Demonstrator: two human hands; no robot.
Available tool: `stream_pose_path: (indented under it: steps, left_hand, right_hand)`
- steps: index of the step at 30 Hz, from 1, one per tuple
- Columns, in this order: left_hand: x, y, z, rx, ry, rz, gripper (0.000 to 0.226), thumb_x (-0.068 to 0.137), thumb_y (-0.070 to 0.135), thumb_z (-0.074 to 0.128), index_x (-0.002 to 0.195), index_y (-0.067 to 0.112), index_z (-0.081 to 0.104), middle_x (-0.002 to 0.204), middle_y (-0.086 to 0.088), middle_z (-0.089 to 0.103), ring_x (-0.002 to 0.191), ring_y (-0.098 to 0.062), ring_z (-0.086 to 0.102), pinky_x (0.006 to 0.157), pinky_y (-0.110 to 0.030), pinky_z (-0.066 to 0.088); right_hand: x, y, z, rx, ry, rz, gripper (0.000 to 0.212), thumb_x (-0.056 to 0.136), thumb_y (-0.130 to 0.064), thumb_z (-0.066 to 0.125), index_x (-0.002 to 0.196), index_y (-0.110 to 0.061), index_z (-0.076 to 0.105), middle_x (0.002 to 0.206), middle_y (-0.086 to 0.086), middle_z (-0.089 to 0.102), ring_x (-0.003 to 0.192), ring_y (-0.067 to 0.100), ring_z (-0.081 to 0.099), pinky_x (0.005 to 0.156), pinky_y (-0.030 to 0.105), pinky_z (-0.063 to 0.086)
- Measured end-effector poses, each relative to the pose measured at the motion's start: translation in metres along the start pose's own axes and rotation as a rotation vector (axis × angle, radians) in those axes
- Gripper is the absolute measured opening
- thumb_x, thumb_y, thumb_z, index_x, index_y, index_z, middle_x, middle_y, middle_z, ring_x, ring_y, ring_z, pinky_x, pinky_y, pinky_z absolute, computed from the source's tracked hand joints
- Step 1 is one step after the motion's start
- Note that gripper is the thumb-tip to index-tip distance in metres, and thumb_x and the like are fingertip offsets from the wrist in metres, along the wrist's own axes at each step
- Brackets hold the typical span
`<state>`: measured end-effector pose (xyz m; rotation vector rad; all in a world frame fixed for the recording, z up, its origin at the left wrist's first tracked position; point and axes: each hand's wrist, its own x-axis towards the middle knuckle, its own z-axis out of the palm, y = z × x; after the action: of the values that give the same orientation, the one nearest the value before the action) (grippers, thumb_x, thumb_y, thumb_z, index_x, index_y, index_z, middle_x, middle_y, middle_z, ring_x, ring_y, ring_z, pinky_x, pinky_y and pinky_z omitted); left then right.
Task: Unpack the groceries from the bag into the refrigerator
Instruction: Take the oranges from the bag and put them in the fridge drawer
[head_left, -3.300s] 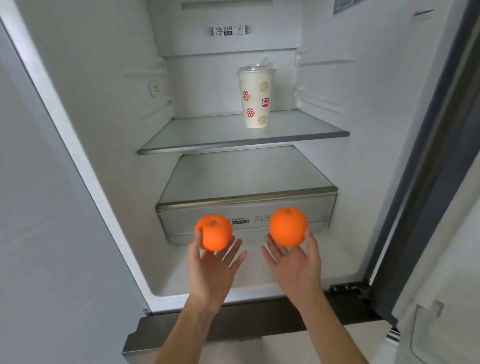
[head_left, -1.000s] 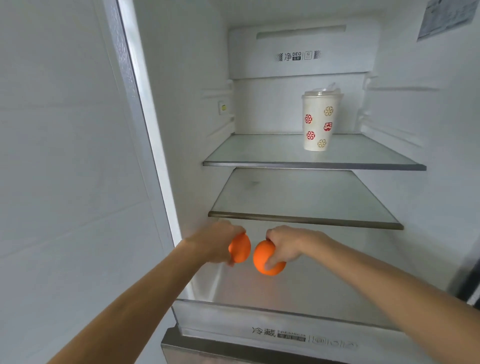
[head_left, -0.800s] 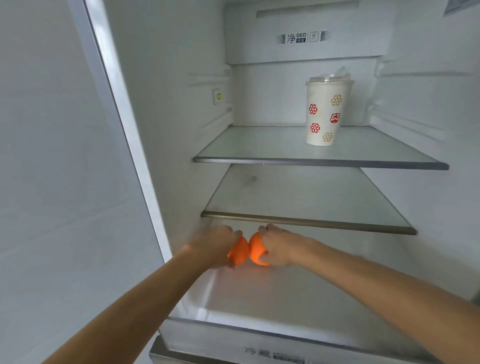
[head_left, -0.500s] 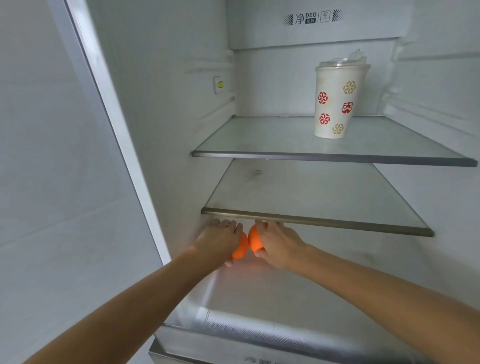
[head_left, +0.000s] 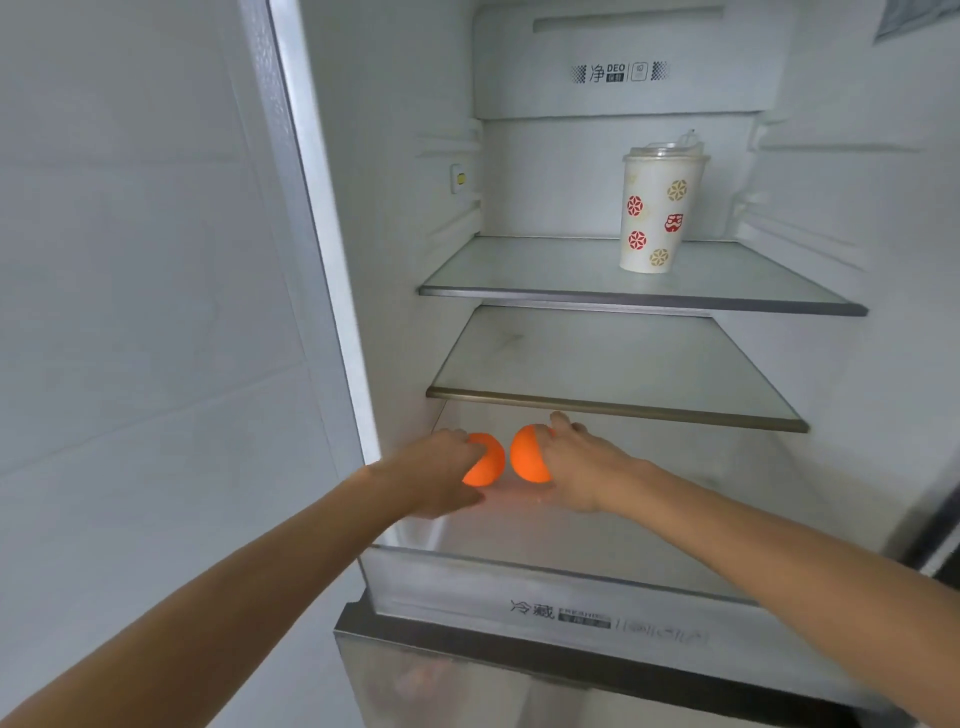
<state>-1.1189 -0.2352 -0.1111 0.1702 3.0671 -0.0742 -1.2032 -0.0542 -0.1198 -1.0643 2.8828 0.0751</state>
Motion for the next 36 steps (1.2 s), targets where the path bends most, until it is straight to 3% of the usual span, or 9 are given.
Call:
stream_pose_path:
  steps: [5,8,13,17,25,36]
  left_hand:
    - [-0.074,-0.005,-0.026,-0.094,0.191,-0.044,0.028,0.095,0.028,0.049,0.117,0.025,0.066,0.113,0.001,0.07,0.106,-0.024,0.063,0.087,-0.039,0.053]
    - [-0.133,-0.014,-0.036,-0.141,0.255,-0.134,0.026,0.096,0.027,0.047,0.111,0.025,0.068,0.105,0.001,0.073,0.1,-0.023,0.064,0.084,-0.038,0.054]
    - [-0.24,-0.043,-0.028,-0.161,0.207,-0.273,0.023,0.096,0.027,0.049,0.11,0.026,0.068,0.102,0.005,0.072,0.097,-0.019,0.065,0.078,-0.03,0.05]
    - [-0.32,-0.057,-0.007,-0.095,0.15,-0.366,0.025,0.098,0.027,0.045,0.113,0.027,0.065,0.104,0.007,0.07,0.098,-0.018,0.064,0.076,-0.03,0.048]
    - [-0.453,-0.091,0.063,-0.195,-0.02,-0.64,0.024,0.097,0.031,0.047,0.114,0.027,0.064,0.111,0.004,0.067,0.1,-0.02,0.062,0.082,-0.032,0.049]
    - [-0.543,-0.135,0.182,-0.521,-0.134,-1.051,0.024,0.094,0.034,0.047,0.11,0.032,0.065,0.107,0.01,0.068,0.099,-0.018,0.063,0.089,-0.035,0.052]
  right_hand:
    - [-0.044,-0.04,-0.04,0.12,0.065,-0.055,0.038,0.087,-0.03,0.059,0.118,-0.008,0.058,0.118,0.017,0.062,0.11,0.035,0.06,0.087,0.04,0.051]
    - [-0.072,-0.078,-0.058,0.173,0.142,-0.07,0.036,0.085,-0.028,0.058,0.117,-0.013,0.061,0.118,0.01,0.067,0.108,0.031,0.062,0.088,0.04,0.051]
    - [-0.115,-0.153,-0.066,0.256,0.196,-0.134,0.031,0.089,-0.024,0.057,0.118,-0.02,0.065,0.113,-0.002,0.069,0.109,0.022,0.062,0.084,0.029,0.048]
    - [-0.138,-0.217,-0.054,0.287,0.208,-0.209,0.031,0.088,-0.02,0.056,0.117,-0.017,0.065,0.11,0.0,0.07,0.106,0.022,0.063,0.089,0.036,0.051]
    - [-0.143,-0.35,0.002,0.207,-0.023,-0.437,0.039,0.089,-0.028,0.057,0.127,-0.018,0.059,0.118,0.001,0.063,0.113,0.021,0.057,0.087,0.033,0.048]
    - [-0.091,-0.479,0.144,0.119,-0.42,-0.657,0.042,0.091,-0.026,0.054,0.132,-0.014,0.055,0.132,0.005,0.058,0.123,0.023,0.053,0.093,0.033,0.045]
